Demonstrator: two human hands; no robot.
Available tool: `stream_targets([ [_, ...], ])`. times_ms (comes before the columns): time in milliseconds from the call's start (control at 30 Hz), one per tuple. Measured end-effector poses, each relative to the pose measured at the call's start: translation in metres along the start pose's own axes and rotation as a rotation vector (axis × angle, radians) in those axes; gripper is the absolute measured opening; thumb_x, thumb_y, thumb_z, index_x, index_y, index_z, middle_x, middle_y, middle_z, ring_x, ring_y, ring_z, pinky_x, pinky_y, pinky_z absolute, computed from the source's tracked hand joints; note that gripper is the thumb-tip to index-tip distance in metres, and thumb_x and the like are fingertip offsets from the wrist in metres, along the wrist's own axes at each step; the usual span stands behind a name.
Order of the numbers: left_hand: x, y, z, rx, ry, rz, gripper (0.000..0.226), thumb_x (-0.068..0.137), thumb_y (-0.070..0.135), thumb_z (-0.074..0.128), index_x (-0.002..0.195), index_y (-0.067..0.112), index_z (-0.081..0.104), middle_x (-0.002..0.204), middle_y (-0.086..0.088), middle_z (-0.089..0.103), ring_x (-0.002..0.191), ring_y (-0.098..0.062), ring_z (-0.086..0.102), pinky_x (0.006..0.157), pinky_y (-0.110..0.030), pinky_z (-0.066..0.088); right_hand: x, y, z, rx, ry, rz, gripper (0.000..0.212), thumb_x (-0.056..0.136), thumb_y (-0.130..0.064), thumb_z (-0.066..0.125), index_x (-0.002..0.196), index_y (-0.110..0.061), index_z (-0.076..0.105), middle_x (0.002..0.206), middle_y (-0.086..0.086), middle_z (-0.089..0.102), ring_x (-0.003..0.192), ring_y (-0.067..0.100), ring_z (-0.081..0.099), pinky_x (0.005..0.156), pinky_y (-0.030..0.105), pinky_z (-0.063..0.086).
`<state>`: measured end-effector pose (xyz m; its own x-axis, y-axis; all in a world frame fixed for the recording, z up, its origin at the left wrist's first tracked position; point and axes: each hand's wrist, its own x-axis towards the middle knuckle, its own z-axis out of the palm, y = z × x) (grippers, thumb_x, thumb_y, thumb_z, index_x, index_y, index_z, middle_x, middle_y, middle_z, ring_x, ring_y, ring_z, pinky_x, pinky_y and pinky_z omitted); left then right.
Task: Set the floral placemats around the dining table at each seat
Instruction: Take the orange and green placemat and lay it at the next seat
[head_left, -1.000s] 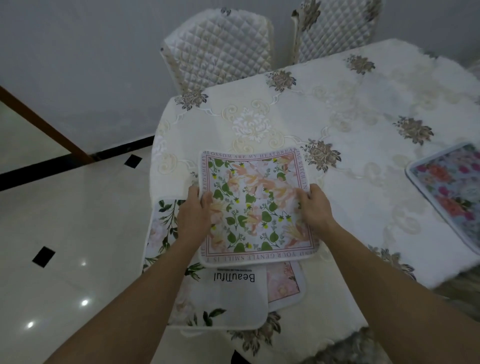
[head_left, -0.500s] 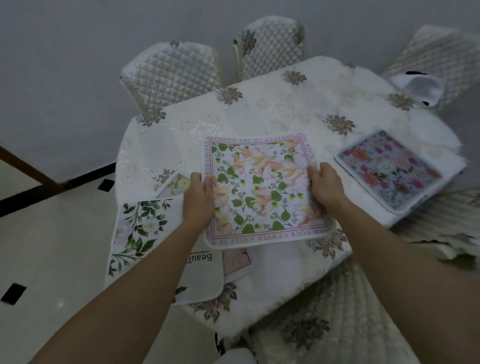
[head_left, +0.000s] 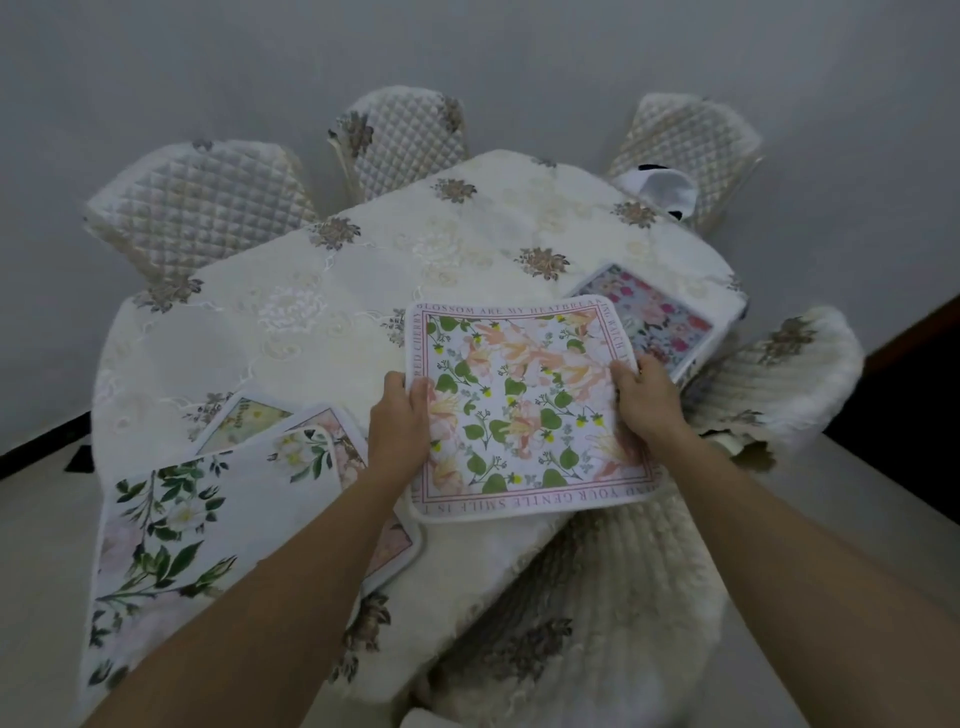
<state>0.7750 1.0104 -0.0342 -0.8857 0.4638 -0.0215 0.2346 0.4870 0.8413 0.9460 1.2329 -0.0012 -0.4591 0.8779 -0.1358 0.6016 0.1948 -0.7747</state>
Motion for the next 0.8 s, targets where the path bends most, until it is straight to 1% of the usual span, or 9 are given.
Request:
stream_targets([
  [100,-0.007,0.0,0.01,0.005,0.006,-0.007,0.029,0.104,0.035,0.037,0.093,0.009,0.042,0.071,0.0,0.052,0.064,-0.023,0.052,0.059,-0.038,0.044,0.005,0.011,-0.003,-0.019,-0.005,0.014,0.033,0.101,-0.036,0.044,0.118,-0.01,0.055,0.11,0.01,0.065,0.1,0.031,0.062,0.088,0.047,0.052],
  [233,-0.012,-0.001,0.017,0.0,0.044,-0.051,0.029,0.105,0.034,0.036,0.091,0.01,0.042,0.069,-0.001,0.051,0.059,-0.019,0.048,0.053,-0.032,0.038,0.023,0.016,0.003,-0.034,-0.073,-0.023,0.032,0.101,-0.036,0.044,0.117,-0.012,0.058,0.104,0.007,0.066,0.095,0.029,0.062,0.08,0.039,0.05],
  [333,-0.011,-0.007,0.026,0.036,0.107,-0.129,0.029,0.105,0.034,0.035,0.093,0.009,0.043,0.069,0.0,0.05,0.058,-0.018,0.047,0.052,-0.033,0.035,0.044,0.02,0.017,-0.029,-0.146,-0.053,0.033,0.1,-0.038,0.043,0.118,-0.013,0.056,0.105,0.007,0.065,0.094,0.029,0.063,0.078,0.041,0.051],
  [400,-0.012,-0.012,0.033,0.057,0.162,-0.186,0.029,0.105,0.033,0.036,0.092,0.008,0.043,0.069,0.001,0.048,0.061,-0.021,0.047,0.054,-0.034,0.034,0.06,0.022,0.028,-0.038,-0.2,-0.082,0.03,0.101,-0.036,0.043,0.114,-0.011,0.054,0.101,0.008,0.063,0.09,0.028,0.061,0.072,0.037,0.047],
  [500,-0.017,-0.018,0.049,0.06,0.254,-0.283,0.028,0.105,0.032,0.037,0.094,0.008,0.044,0.073,0.001,0.049,0.067,-0.022,0.048,0.059,-0.035,0.036,0.087,0.023,0.043,-0.056,-0.293,-0.173,0.026,0.102,-0.032,0.044,0.101,-0.008,0.054,0.089,0.009,0.061,0.081,0.028,0.059,0.069,0.038,0.046],
  [567,-0.022,-0.018,0.061,0.055,0.289,-0.349,0.027,0.105,0.033,0.036,0.1,0.008,0.046,0.078,0.002,0.051,0.072,-0.02,0.051,0.06,-0.034,0.037,0.101,0.023,0.051,-0.074,-0.351,-0.23,0.027,0.102,-0.031,0.043,0.095,-0.006,0.052,0.078,0.004,0.055,0.071,0.021,0.053,0.06,0.034,0.038],
  [667,-0.03,-0.019,0.079,0.048,0.347,-0.431,0.028,0.105,0.033,0.036,0.109,0.008,0.049,0.089,0.0,0.055,0.08,-0.021,0.054,0.067,-0.033,0.038,0.116,0.031,0.06,-0.107,-0.432,-0.275,0.029,0.103,-0.031,0.042,0.096,-0.004,0.05,0.075,0.001,0.051,0.065,0.014,0.048,0.053,0.027,0.033],
  [733,-0.033,-0.018,0.091,0.063,0.366,-0.472,0.026,0.105,0.033,0.037,0.104,0.009,0.048,0.081,0.001,0.054,0.074,-0.021,0.053,0.064,-0.033,0.037,0.124,0.037,0.062,-0.126,-0.47,-0.283,0.029,0.103,-0.031,0.041,0.095,-0.005,0.049,0.074,0.001,0.051,0.064,0.012,0.048,0.052,0.027,0.031],
  [800,-0.037,-0.018,0.1,0.08,0.384,-0.502,0.026,0.105,0.032,0.037,0.098,0.009,0.046,0.073,0.003,0.051,0.065,-0.017,0.051,0.056,-0.031,0.034,0.131,0.044,0.066,-0.145,-0.513,-0.278,0.03,0.104,-0.032,0.041,0.096,-0.004,0.049,0.075,0.001,0.052,0.064,0.013,0.048,0.052,0.028,0.032],
])
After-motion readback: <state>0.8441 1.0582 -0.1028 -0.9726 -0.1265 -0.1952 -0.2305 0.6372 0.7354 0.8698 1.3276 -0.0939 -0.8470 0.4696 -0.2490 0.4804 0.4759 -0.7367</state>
